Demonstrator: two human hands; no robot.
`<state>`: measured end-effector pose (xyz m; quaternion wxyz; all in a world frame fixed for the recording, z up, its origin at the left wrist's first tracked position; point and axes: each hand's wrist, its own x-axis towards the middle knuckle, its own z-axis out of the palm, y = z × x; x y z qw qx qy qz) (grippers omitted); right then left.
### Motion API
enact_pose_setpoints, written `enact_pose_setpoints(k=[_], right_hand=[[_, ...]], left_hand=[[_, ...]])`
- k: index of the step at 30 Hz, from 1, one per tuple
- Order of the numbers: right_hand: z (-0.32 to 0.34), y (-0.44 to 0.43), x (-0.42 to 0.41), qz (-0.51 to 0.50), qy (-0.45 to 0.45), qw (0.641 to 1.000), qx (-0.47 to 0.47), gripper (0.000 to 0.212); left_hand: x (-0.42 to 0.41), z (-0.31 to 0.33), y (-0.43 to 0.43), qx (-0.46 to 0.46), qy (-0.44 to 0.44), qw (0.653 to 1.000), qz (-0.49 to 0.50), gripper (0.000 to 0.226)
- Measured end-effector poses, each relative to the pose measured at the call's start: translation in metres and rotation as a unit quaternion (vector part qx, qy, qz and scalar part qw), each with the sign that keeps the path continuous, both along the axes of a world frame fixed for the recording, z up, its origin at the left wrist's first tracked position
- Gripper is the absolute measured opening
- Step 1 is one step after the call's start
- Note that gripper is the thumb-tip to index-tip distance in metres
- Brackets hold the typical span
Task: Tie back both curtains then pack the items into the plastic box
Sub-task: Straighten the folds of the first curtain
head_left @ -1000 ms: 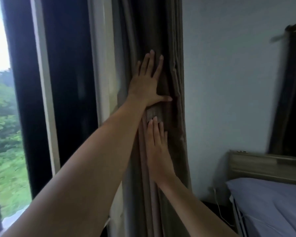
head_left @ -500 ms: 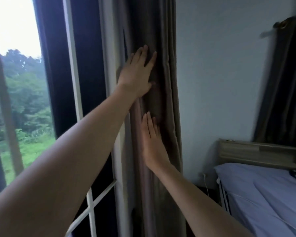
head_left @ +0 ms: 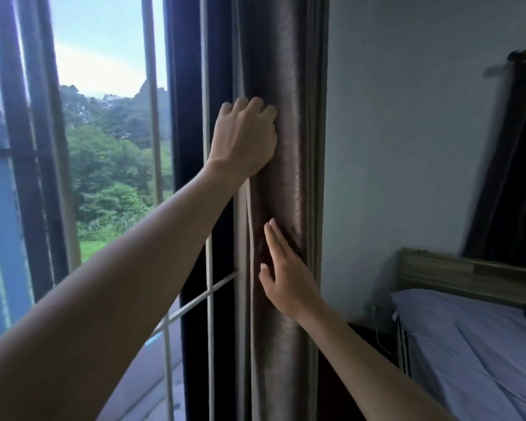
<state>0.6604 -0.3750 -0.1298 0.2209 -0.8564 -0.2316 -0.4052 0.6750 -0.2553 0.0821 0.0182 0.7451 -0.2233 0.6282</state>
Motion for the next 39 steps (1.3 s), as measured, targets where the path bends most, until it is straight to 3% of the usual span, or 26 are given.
enact_pose_setpoints(k=[5,14,20,28,32,34,39], right_hand=[[-0.016,0.009,-0.055,0.043,-0.103,0.988,0.109,0.054],[0.018,-0.005,-0.095,0.017,-0.193,0.97,0.144,0.044],[0.028,-0.006,-0.096,-0.017,-0.178,0.968,0.177,0.048],[-0.013,-0.019,-0.096,-0.072,-0.114,0.975,0.179,0.055],[-0.01,-0.028,-0.081,-0.08,-0.097,0.977,0.17,0.055],[0.003,-0.034,-0.071,-0.078,-0.107,0.974,0.183,0.056],[0.041,-0.043,-0.046,-0.059,-0.142,0.975,0.162,0.055]], left_hand=[[-0.041,-0.018,0.019,-0.019,-0.037,0.999,0.003,0.024],[-0.079,-0.011,0.025,-0.053,-0.027,0.998,-0.018,0.025],[-0.082,-0.029,0.021,-0.082,0.005,0.994,-0.078,0.026],[-0.052,-0.099,0.014,-0.069,0.096,0.989,-0.092,0.063],[-0.029,-0.092,-0.003,-0.048,0.129,0.989,-0.057,0.078],[-0.015,-0.084,-0.009,-0.086,0.162,0.981,-0.06,0.086],[0.009,-0.092,-0.007,-0.148,0.199,0.965,-0.082,0.074]])
